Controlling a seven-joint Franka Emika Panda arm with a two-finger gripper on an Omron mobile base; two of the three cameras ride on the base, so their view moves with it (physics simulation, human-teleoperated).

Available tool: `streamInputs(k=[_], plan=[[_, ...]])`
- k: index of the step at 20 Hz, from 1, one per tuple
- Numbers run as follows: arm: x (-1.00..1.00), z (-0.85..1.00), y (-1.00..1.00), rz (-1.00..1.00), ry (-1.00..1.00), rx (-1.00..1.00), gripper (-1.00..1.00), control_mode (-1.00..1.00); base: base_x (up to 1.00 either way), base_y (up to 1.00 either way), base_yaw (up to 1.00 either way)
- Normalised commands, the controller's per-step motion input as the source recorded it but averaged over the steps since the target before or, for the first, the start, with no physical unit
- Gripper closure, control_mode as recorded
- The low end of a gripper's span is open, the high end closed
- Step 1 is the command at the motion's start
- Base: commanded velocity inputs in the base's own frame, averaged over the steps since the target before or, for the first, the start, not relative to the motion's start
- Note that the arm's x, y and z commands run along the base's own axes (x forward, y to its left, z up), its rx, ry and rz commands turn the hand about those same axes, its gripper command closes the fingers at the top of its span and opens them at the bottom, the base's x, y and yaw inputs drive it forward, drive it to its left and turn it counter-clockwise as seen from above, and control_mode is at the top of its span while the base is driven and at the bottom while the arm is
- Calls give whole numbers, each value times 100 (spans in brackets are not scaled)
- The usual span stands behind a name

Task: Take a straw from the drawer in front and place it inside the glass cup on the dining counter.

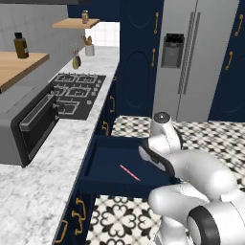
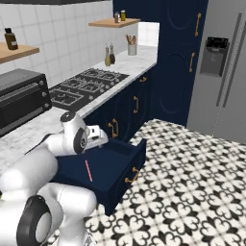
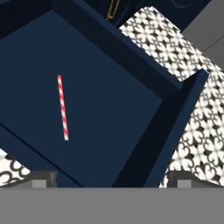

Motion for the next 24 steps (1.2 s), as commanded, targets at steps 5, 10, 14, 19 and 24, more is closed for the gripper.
streamInputs(k=[5,10,14,19,24], plan=[[34,-37,59,6,13,6,-100,-100,0,0,0],[28,-36,51,6,16,4,-100,-100,0,0,0],[19,-44,22,9,18,6,-100,-100,0,0,0],[11,-48,8,1,11,1,-100,-100,0,0,0],[0,-39,0,0,6,0,-100,-100,0,0,0]])
